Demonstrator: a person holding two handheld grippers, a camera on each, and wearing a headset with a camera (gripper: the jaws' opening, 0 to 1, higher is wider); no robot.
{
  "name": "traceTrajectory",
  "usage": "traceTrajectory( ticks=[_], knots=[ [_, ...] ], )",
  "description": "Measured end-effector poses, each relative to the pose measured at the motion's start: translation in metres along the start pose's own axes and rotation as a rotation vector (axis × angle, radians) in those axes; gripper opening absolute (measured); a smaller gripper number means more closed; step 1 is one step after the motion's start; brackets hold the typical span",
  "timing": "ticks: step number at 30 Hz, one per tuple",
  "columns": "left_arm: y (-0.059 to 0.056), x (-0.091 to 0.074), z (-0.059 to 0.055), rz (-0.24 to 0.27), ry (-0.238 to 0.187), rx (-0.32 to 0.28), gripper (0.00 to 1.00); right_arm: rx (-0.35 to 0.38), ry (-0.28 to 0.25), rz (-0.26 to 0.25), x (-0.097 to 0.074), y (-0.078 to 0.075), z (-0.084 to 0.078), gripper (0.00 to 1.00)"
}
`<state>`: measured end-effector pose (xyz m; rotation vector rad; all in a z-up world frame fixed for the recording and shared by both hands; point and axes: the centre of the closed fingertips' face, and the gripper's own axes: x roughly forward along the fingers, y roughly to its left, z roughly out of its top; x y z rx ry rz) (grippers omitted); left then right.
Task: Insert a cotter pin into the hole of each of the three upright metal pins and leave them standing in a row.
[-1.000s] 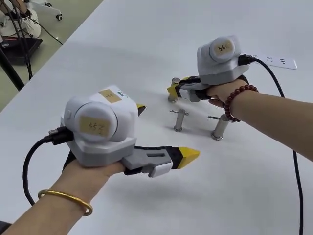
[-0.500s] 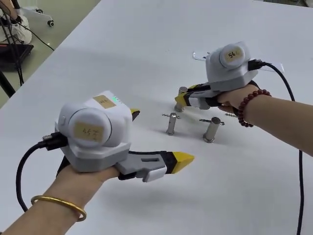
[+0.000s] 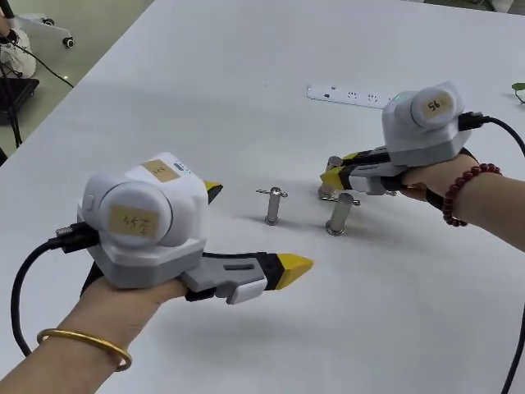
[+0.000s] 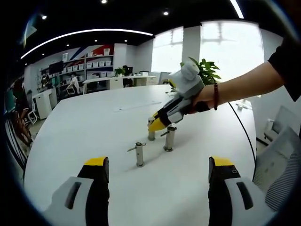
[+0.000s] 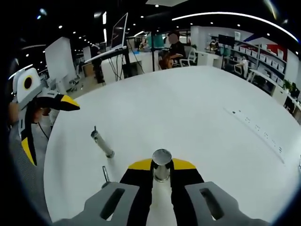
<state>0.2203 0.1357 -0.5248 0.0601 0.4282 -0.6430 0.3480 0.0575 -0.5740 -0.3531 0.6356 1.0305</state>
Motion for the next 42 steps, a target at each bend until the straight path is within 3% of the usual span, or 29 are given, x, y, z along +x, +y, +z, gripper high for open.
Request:
traceTrajectory(
  ticks=[8, 21, 31, 42],
  knots=[
    [-0.001, 0.0, 0.001, -0.003, -0.001, 0.005, 0.86, 0.013, 0.01, -0.038, -0.025, -0.009, -0.017, 0.08],
    [-0.004, -0.002, 0.004, -0.009, -0.01, 0.009, 0.86, 0.07, 0.008, -0.118, -0.062, -0.007, -0.036, 0.08],
    [-0.006, -0.002, 0.007, -0.014, -0.018, 0.014, 0.86, 0.099, 0.026, -0.174, -0.078, 0.01, -0.05, 0.08],
    [-0.007, -0.003, 0.009, -0.023, -0.026, 0.016, 0.86, 0.152, 0.02, -0.2, -0.081, 0.035, -0.057, 0.08]
  ],
)
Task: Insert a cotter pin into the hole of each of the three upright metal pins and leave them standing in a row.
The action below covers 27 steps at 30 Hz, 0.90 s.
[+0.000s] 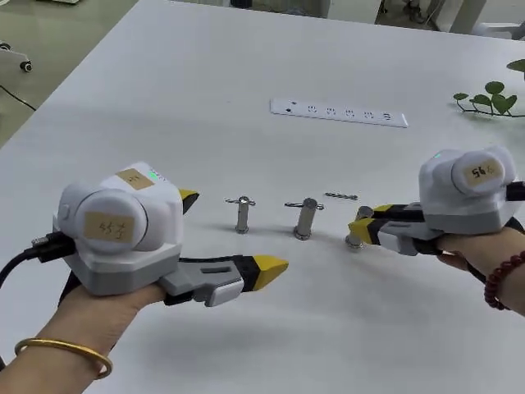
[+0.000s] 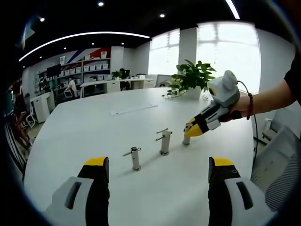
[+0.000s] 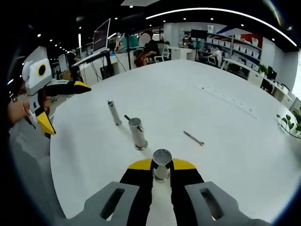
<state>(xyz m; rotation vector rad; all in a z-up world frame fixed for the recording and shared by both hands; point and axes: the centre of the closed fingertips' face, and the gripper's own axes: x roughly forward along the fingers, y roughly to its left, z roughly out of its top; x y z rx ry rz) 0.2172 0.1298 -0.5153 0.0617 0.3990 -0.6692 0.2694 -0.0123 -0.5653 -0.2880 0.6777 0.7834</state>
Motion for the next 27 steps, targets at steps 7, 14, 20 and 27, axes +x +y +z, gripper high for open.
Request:
traceTrajectory(
  ticks=[7, 14, 20, 27],
  knots=[
    [0.001, -0.001, 0.001, 0.002, -0.003, -0.004, 0.86, 0.005, 0.002, -0.002, 0.001, 0.011, -0.004, 0.08],
    [0.001, -0.001, 0.001, 0.004, -0.006, 0.002, 0.86, -0.006, -0.005, 0.013, 0.004, 0.023, -0.003, 0.08],
    [0.001, -0.002, 0.002, 0.005, -0.007, 0.0, 0.86, -0.004, -0.009, 0.02, 0.008, 0.032, -0.003, 0.08],
    [0.0, -0.002, 0.003, 0.003, -0.007, 0.005, 0.85, -0.02, -0.013, 0.025, 0.012, 0.04, -0.003, 0.08]
  ],
)
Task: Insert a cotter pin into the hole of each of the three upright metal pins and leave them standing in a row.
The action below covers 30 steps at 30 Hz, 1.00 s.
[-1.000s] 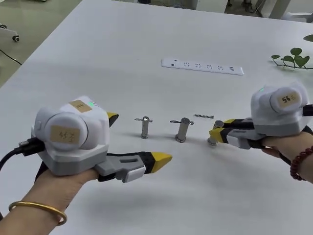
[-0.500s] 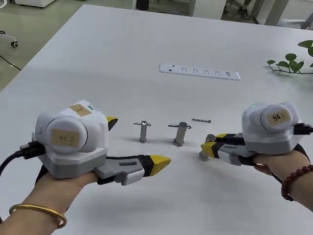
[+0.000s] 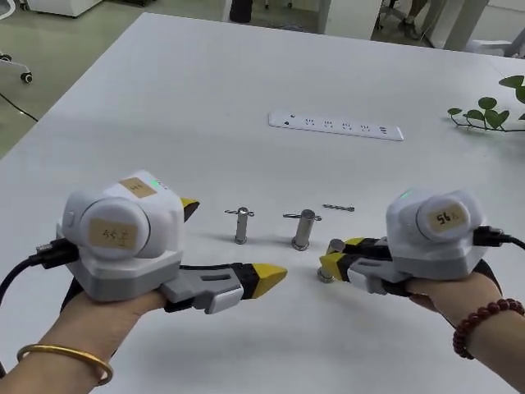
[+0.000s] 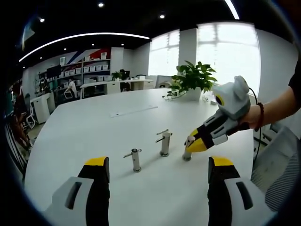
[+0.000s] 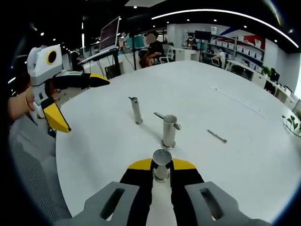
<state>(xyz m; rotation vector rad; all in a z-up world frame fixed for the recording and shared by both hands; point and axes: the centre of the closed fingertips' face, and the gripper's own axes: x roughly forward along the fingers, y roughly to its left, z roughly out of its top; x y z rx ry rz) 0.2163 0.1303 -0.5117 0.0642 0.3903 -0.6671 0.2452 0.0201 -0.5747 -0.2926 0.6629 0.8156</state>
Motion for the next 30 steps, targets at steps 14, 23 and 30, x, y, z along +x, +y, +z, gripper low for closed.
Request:
traceTrajectory(
  ticks=[14, 23, 30],
  knots=[
    [-0.0025, 0.0007, -0.0001, -0.004, 0.004, 0.006, 0.85, -0.011, -0.012, -0.002, 0.0015, 0.0059, -0.0018, 0.08],
    [-0.0033, 0.001, -0.0011, -0.005, 0.011, 0.006, 0.85, -0.006, -0.017, -0.019, 0.002, 0.0052, -0.001, 0.12],
    [-0.0018, 0.0006, -0.0006, -0.001, 0.008, 0.006, 0.85, -0.016, -0.019, -0.01, 0.0003, 0.009, -0.0001, 0.2]
  ],
)
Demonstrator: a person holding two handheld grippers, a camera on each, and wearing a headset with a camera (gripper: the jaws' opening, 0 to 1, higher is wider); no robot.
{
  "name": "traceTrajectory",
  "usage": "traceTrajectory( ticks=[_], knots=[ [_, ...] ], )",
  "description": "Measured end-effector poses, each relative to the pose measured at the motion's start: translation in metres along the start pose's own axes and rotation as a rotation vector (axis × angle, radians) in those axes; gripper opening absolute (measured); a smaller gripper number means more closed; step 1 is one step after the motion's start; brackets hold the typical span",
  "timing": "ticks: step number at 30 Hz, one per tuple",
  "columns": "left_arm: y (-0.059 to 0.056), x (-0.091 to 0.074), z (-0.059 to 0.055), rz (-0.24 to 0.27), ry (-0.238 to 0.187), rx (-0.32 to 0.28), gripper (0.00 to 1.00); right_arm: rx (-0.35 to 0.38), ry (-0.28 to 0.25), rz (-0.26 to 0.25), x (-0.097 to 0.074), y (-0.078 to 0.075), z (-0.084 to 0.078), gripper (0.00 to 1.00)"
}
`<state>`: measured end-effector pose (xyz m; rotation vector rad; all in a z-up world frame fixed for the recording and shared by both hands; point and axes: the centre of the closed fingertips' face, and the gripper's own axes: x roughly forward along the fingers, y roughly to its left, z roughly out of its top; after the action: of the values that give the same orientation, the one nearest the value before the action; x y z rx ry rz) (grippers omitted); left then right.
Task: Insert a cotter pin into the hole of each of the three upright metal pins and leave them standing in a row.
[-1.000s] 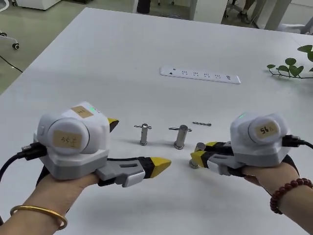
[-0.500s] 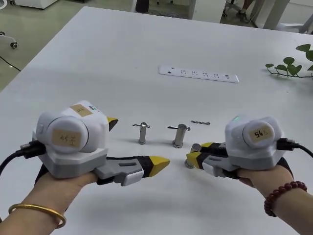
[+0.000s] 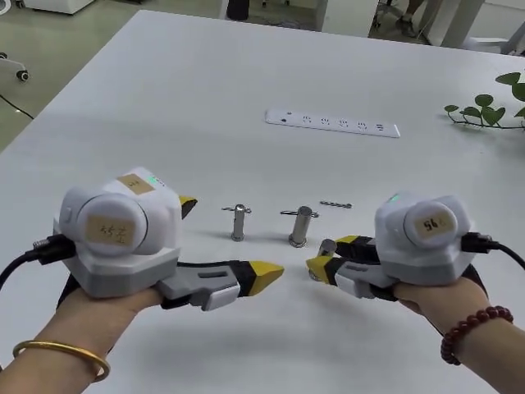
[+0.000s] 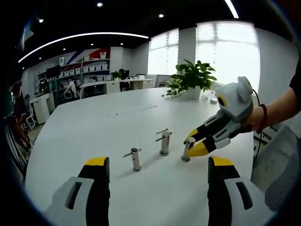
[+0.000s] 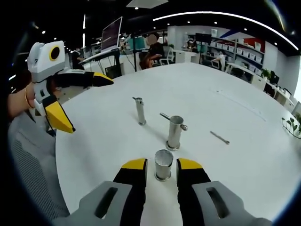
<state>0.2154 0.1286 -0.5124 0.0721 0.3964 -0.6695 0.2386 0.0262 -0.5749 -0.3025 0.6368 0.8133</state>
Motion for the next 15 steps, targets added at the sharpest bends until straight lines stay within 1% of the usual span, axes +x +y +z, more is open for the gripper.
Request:
traceTrajectory(
  ticks=[6, 13, 15],
  knots=[
    [0.001, 0.0, 0.0, -0.001, -0.003, -0.001, 0.85, 0.008, -0.011, 0.031, -0.007, 0.002, 0.003, 0.24],
    [0.002, 0.001, 0.0, 0.003, -0.003, -0.006, 0.86, 0.018, -0.023, 0.077, -0.021, -0.002, 0.011, 0.27],
    [0.002, 0.001, 0.001, 0.002, -0.005, -0.004, 0.86, 0.016, -0.024, 0.079, -0.026, -0.003, 0.012, 0.28]
  ],
)
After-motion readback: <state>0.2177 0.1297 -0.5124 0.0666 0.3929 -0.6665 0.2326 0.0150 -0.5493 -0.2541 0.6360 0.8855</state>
